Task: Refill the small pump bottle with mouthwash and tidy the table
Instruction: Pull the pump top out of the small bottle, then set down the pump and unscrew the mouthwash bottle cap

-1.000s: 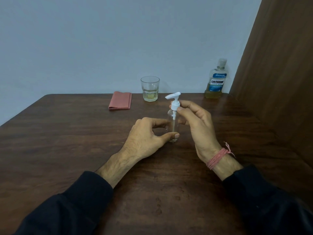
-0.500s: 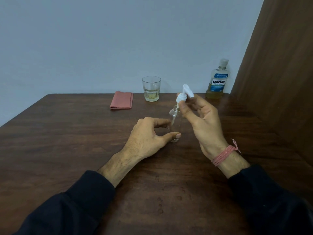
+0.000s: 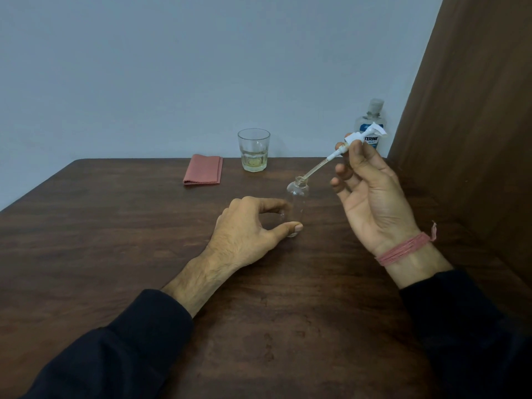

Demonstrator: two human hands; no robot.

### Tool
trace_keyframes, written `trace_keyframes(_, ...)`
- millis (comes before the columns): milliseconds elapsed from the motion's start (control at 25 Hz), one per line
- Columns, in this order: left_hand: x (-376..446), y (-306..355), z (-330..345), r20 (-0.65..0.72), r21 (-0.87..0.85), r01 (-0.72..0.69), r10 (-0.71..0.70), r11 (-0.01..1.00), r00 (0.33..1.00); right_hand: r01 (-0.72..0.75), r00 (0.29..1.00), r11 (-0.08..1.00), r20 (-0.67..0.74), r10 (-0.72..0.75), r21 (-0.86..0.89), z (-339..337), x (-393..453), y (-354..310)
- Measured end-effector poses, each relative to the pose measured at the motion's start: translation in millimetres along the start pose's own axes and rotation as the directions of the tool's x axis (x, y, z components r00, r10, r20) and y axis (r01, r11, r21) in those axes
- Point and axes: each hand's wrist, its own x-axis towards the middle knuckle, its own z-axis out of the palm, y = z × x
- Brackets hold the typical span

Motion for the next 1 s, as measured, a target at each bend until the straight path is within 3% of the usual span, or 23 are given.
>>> trace_keyframes(240,1,-3,-1,0.001,-0.004,0.029,-0.029,1.000,1.000,0.032,0.998,0.998,0.058,-0.035,0.057,-7,3,-12)
trace_keyframes(360,1,-4,0,-0.003,-0.002,0.029,-0.029,1.000,1.000,0.018,1.000,0.998,0.013,-0.018,0.056,-12,7,-15)
trace_keyframes(560,2,-6,2,-0.030,0.001,0.039,-0.039,0.999,0.999,-0.016,0.996,0.978,-0.087,-0.003,-0.210,-23,12,-9)
trace_keyframes(640,1,-7,3,-0.035,-0.006,0.042,-0.042,0.999,0.998,-0.073,0.991,0.902,-0.133,0.018,-0.426,-29,14,-6)
trace_keyframes(760,1,-5,3,-0.041,-0.008,0.046,-0.046,0.999,0.998,-0.161,0.981,0.690,-0.190,0.034,-0.706,-36,15,-2)
trace_keyframes(1000,2,-6,2,-0.029,-0.025,0.050,-0.051,0.998,0.998,-0.228,0.972,0.437,-0.230,0.048,-0.870,-37,14,5)
